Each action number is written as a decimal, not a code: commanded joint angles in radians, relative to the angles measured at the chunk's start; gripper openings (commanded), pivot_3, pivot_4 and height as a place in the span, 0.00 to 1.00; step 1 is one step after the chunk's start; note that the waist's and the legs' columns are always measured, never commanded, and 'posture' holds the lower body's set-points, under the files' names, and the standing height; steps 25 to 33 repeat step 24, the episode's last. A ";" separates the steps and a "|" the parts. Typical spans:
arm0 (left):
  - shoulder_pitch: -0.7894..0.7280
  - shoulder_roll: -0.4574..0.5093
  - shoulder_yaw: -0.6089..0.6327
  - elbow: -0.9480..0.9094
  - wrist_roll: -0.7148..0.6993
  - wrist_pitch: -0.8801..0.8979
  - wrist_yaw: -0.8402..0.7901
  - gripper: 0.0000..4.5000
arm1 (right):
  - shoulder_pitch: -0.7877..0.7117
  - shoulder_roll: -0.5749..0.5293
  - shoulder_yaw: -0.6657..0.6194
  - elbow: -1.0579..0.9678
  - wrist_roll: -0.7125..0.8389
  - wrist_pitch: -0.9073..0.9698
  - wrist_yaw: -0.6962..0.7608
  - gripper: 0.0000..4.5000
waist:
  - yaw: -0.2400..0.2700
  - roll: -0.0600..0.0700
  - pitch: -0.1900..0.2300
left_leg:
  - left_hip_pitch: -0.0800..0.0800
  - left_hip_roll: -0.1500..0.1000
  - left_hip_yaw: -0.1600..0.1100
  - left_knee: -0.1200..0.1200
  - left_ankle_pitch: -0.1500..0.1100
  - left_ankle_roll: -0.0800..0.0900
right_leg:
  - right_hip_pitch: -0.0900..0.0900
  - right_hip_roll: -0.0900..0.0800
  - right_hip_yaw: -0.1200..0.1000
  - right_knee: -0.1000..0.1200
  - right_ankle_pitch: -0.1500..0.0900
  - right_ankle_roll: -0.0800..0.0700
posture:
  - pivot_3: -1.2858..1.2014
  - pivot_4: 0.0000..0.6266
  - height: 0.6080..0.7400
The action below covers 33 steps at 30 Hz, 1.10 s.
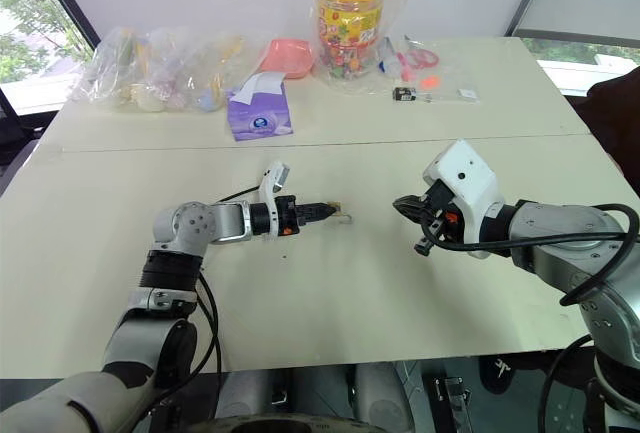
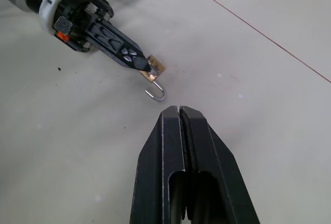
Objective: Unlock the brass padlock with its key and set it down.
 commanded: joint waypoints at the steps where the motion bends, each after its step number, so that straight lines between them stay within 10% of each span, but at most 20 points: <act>1: 0.006 0.030 0.022 -0.026 -0.009 0.029 0.000 0.59 | -0.015 -0.016 -0.007 -0.008 0.012 -0.020 -0.001 0.00 | 0.000 0.000 0.000 | 0.000 0.000 0.000 0.000 0.000 0.000 | 0.000 0.000 0.000 0.000 0.000 0.000 | 0.52 0.24 1.00; 6: 0.014 0.089 0.035 -0.067 -0.034 0.063 -0.019 1.00 | -0.008 -0.038 -0.001 -0.001 0.010 -0.029 0.015 0.00 | -0.004 0.000 0.000 | 0.001 0.000 0.000 0.000 0.000 0.000 | 0.000 0.000 0.000 0.001 0.000 0.000 | 0.52 0.24 1.00; 20: -0.032 0.529 -0.198 -0.248 0.080 -0.338 -0.618 1.00 | 0.071 -0.216 -0.009 0.054 -0.002 -0.125 0.193 0.00 | 0.017 0.000 0.000 | -0.001 0.000 0.002 0.000 0.000 0.000 | -0.001 -0.003 0.000 -0.003 -0.002 -0.004 | 0.52 0.24 1.00; 33: -0.044 0.554 -0.171 -0.262 0.062 -0.352 -0.649 1.00 | 0.074 -0.239 -0.005 0.077 -0.016 -0.155 0.212 0.00 | 0.024 0.000 0.000 | -0.001 0.000 0.002 0.000 0.000 0.000 | -0.001 -0.003 0.000 -0.003 -0.002 -0.005 | 0.52 0.24 1.00</act>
